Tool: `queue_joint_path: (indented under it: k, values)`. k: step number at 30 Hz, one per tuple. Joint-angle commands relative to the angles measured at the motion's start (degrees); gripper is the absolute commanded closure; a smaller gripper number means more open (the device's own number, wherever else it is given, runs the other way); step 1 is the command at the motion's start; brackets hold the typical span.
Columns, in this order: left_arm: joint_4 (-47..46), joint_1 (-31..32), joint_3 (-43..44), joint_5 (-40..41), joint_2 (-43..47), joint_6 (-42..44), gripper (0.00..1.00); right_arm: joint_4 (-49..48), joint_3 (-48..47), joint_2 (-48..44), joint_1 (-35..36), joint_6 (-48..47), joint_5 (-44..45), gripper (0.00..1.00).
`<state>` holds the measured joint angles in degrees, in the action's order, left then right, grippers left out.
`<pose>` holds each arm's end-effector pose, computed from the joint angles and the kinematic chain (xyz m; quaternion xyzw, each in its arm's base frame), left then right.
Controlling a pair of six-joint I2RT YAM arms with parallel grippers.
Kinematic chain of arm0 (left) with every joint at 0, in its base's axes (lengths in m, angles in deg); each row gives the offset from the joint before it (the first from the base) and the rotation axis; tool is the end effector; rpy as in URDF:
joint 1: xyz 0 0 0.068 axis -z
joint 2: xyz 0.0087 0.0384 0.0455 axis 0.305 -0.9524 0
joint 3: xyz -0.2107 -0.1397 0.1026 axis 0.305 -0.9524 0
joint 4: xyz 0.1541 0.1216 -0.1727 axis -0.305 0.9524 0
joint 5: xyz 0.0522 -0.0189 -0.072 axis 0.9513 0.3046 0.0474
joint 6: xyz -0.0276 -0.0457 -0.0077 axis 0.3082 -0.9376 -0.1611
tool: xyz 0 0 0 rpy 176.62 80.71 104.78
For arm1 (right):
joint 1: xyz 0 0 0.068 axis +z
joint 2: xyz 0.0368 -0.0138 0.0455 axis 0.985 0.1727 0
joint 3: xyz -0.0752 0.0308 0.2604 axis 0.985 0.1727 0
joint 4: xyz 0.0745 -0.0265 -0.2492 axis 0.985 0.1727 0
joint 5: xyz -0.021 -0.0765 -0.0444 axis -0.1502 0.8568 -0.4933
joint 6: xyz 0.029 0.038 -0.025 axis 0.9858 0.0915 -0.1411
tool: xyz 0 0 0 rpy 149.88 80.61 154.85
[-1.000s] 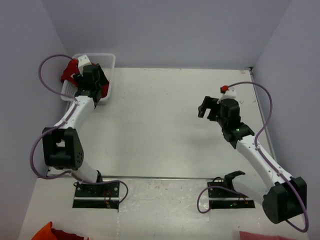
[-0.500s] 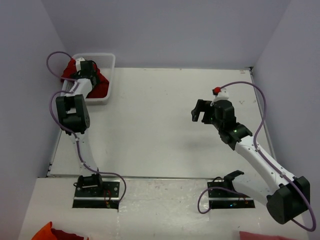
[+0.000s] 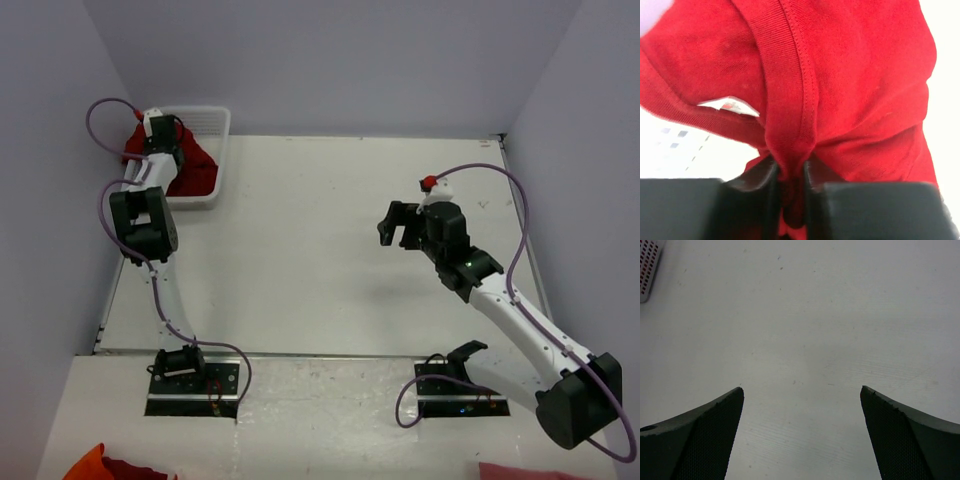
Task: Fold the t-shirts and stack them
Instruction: Grab crumpled tshirt from bin with the left arm, then move the tshirt to the center of the board
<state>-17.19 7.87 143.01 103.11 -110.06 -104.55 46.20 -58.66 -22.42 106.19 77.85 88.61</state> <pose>0.5229 0.1050 0.1973 -0.2865 0.8349 0.1475 0.4462 0.2099 0.0975 0.2904 0.0100 0.8447 0.1655 0.5089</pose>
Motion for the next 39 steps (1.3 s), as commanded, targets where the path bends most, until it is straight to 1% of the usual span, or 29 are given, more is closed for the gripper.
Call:
queue_joint_path:
  k: [1,2,4,7,8,10,11,13,14,15,16,17,18,19,21,23,25,26,28,29,30,31,32,33,34,35,36,38,39]
  values:
    - [-2.6,-1.3,3.2,-5.0,-1.2,1.4,0.97,-0.6,-1.3,-0.3,1.2,-0.1,0.8,0.01]
    - [-2.7,-1.4,3.2,-6.2,-0.9,1.2,1.0,-0.8,-1.1,-0.5,1.4,-0.1,1.0,0.01]
    - [-5.3,-1.4,1.7,-9.0,0.7,1.4,1.0,-1.0,-1.0,-0.3,1.5,0.2,1.6,0.01]
    - [-10.2,-1.3,-2.4,-15.7,6.9,0.5,1.0,-1.3,-0.9,0.9,1.9,0.7,2.3,0.01]
    - [-11.8,-1.3,-3.2,-21.5,10.6,0.1,1.0,-1.4,-0.9,1.4,2.2,0.7,2.8,0.01]
    - [-16.6,-0.9,-4.5,-27.2,14.5,-0.2,1.0,-1.2,-1.2,2.9,2.3,0.7,3.9,0.01]
    - [-17.9,-0.5,-4.3,-33.8,18.0,0.0,1.0,-1.0,-1.3,3.2,2.6,0.5,4.4,0.01]
    - [-19.7,-0.1,-2.5,-40.0,21.1,-0.3,1.0,-1.3,-1.1,3.8,2.6,0.5,5.0,0.01]
    - [-20.6,0.2,-1.6,-45.7,24.3,-0.9,1.0,-1.5,-0.8,3.9,2.7,0.5,5.1,0.01]
    - [-21.6,0.2,-1.1,-48.8,26.1,-1.6,1.0,-1.7,-0.3,3.9,2.7,0.5,5.1,0.01]
    - [-23.4,0.3,-0.9,-53.1,29.7,-4.0,1.0,-2.5,-0.1,4.0,2.7,0.5,5.3,0.01]
    - [-24.9,0.3,-1.0,-56.2,31.5,-5.3,1.0,-2.7,0.2,4.0,2.7,0.4,5.4,0.01]
    - [-28.6,0.4,-1.1,-59.3,33.4,-6.8,1.0,-2.9,0.2,4.3,2.7,0.3,6.0,0.01]
    - [-29.6,0.9,-1.1,-61.4,37.2,-8.3,1.0,-2.4,0.0,4.4,2.7,0.4,6.9,0.01]
    - [-32.8,1.9,-1.2,-67.1,40.7,-11.9,1.0,-1.7,-0.7,4.9,2.8,0.5,9.8,0.01]
    - [-33.3,3.8,-1.9,-70.4,45.4,-15.0,1.0,-1.4,-1.1,4.7,2.8,0.5,12.0,0.01]
    - [-34.0,5.8,-4.1,-71.9,50.4,-16.4,1.0,-0.7,-1.7,4.4,2.8,0.5,13.4,0.01]
    - [-33.3,6.5,-7.6,-69.7,52.2,-17.1,1.0,-0.3,-2.0,4.1,2.8,1.0,14.2,0.01]
    - [-34.0,8.0,-11.2,-70.6,55.6,-19.3,1.0,0.5,-3.0,3.0,2.7,1.2,14.9,0.01]
    - [-34.6,8.7,-16.0,-70.9,56.4,-20.6,1.0,0.8,-3.3,2.4,2.8,1.2,14.8,0.01]
    - [-37.7,9.3,-19.4,-71.1,57.4,-22.1,1.0,1.1,-4.1,1.5,2.8,1.3,14.9,0.01]
    - [-40.3,11.5,-22.9,-71.3,59.0,-25.5,1.0,1.7,-4.4,0.9,2.7,1.2,14.7,0.01]
    - [-43.1,12.4,-30.3,-72.3,59.6,-26.5,1.0,1.9,-4.8,0.6,2.8,1.1,14.6,0.01]
    - [-44.8,13.7,-33.9,-71.9,60.2,-26.3,1.0,2.0,-5.2,-0.1,2.8,1.0,14.5,0.01]
    - [-44.9,16.5,-39.6,-69.6,60.8,-24.1,1.0,2.4,-5.6,-0.2,2.8,0.6,13.9,0.01]
    - [-43.5,17.6,-41.5,-68.4,60.6,-22.5,1.0,2.5,-5.9,-0.3,2.7,0.6,13.4,0.01]
    - [-41.4,18.8,-43.2,-67.5,59.9,-21.1,0.91,3.9,-6.9,0.1,2.8,1.0,13.1,0.01]
    - [-40.0,20.2,-46.8,-65.4,56.3,-19.8,0.42,5.4,-8.0,0.4,3.0,1.4,11.9,0.01]
    - [-40.8,20.3,-48.0,-64.3,54.6,-19.9,0.34,5.6,-8.7,0.6,3.1,1.3,11.3,0.01]
